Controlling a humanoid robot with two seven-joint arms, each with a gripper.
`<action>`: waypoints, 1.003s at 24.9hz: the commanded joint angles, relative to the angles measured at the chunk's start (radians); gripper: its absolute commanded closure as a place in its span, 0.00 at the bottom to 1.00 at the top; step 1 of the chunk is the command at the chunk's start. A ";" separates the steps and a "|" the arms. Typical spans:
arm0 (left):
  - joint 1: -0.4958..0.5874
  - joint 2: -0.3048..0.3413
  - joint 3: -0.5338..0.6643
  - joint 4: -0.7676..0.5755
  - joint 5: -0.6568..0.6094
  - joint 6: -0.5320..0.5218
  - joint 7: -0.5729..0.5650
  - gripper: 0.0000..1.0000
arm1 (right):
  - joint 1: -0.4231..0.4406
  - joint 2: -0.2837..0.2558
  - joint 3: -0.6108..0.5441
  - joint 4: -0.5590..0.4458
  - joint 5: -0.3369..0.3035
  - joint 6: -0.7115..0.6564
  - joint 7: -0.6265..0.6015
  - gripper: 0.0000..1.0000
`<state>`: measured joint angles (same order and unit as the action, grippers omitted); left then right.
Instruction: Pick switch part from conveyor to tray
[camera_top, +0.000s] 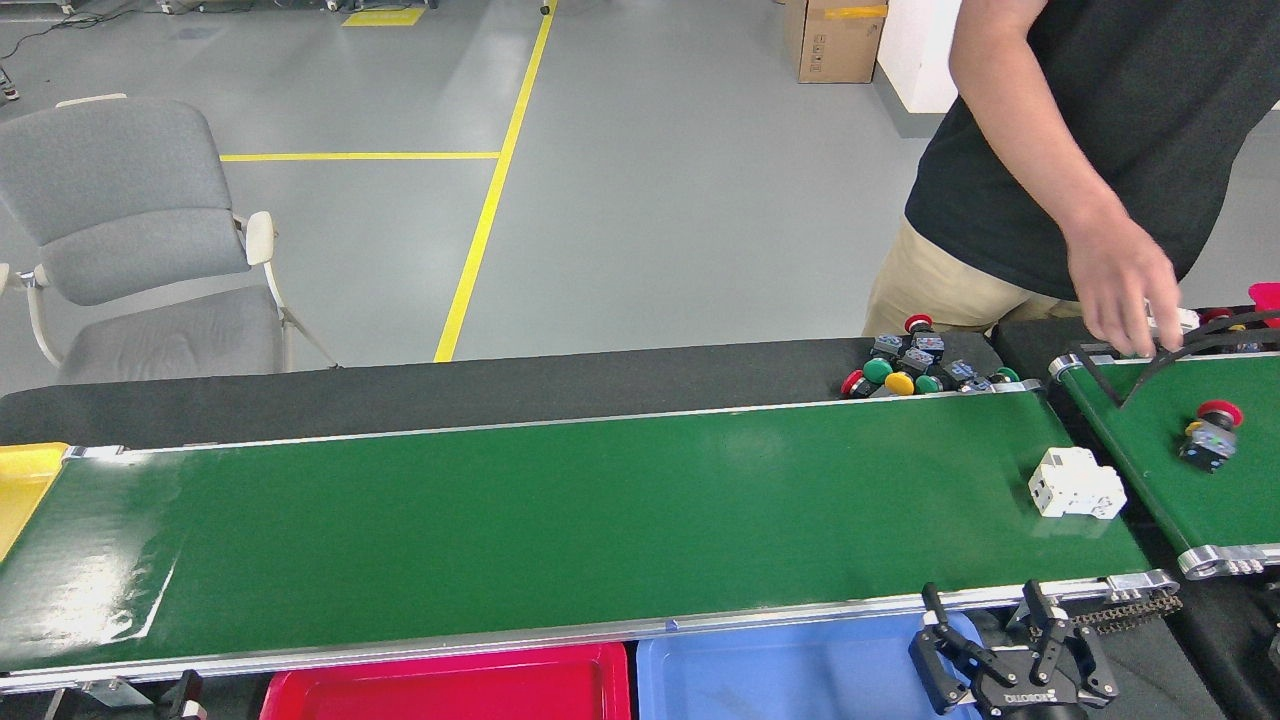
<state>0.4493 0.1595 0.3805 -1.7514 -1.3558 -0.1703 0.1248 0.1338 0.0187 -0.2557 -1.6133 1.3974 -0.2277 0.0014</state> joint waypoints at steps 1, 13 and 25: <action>-0.004 0.008 0.006 -0.010 0.003 0.003 0.009 0.00 | -0.052 -0.040 -0.007 0.050 -0.020 0.018 0.020 0.01; 0.000 0.014 -0.009 -0.016 0.000 0.000 0.009 0.00 | -0.224 -0.121 0.004 0.247 -0.028 0.079 0.094 0.01; -0.004 0.014 -0.009 -0.017 -0.002 0.000 0.007 0.00 | -0.270 -0.123 0.127 0.286 -0.028 0.071 0.097 0.01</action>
<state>0.4492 0.1612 0.3681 -1.7565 -1.3559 -0.1692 0.1258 -0.1177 -0.0942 -0.1399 -1.3209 1.3729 -0.1515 0.0985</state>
